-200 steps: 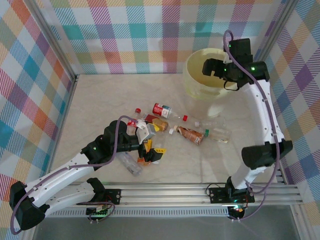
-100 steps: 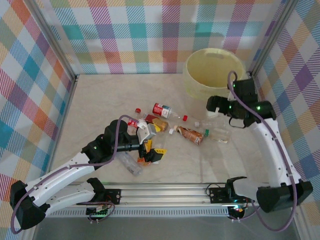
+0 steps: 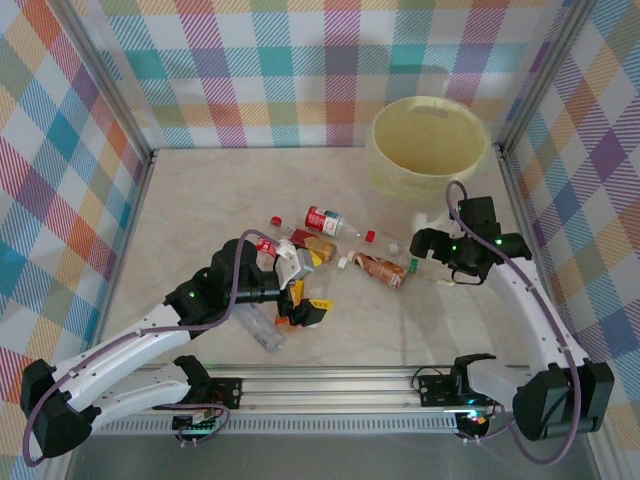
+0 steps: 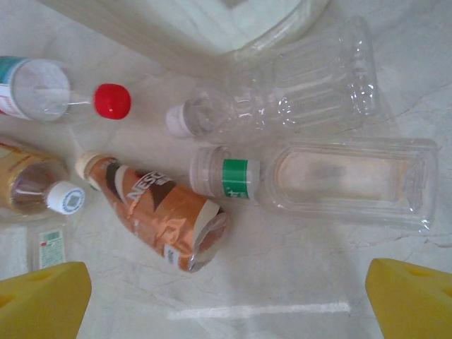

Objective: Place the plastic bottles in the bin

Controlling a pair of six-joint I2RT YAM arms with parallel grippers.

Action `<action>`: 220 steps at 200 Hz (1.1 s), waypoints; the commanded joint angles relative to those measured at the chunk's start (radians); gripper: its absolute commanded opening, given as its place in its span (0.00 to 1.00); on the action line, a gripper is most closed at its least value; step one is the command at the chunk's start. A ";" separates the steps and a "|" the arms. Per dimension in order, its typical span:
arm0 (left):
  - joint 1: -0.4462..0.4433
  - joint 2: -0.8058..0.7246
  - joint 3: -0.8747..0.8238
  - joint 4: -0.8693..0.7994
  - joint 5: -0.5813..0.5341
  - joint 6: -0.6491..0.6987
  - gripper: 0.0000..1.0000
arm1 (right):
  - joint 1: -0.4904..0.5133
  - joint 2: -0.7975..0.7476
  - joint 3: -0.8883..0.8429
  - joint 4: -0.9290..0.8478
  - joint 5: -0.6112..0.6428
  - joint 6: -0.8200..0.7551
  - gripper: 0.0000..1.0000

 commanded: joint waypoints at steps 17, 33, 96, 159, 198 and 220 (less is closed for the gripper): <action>-0.016 0.005 0.034 -0.001 0.018 0.013 1.00 | -0.050 0.056 -0.047 0.143 -0.063 0.024 1.00; -0.016 0.004 0.034 -0.004 0.017 0.014 1.00 | -0.074 0.080 -0.061 0.178 -0.072 0.033 1.00; -0.017 0.009 0.038 -0.008 0.018 0.016 1.00 | -0.141 0.183 -0.074 0.255 -0.087 0.025 1.00; -0.017 0.013 0.038 -0.013 0.004 0.024 1.00 | -0.164 0.255 -0.069 0.286 -0.092 -0.013 1.00; -0.016 0.023 0.038 -0.014 0.010 0.022 1.00 | -0.171 0.281 -0.082 0.335 -0.101 -0.035 1.00; -0.017 0.027 0.040 -0.014 0.015 0.021 1.00 | -0.172 0.295 -0.086 0.349 -0.093 -0.052 1.00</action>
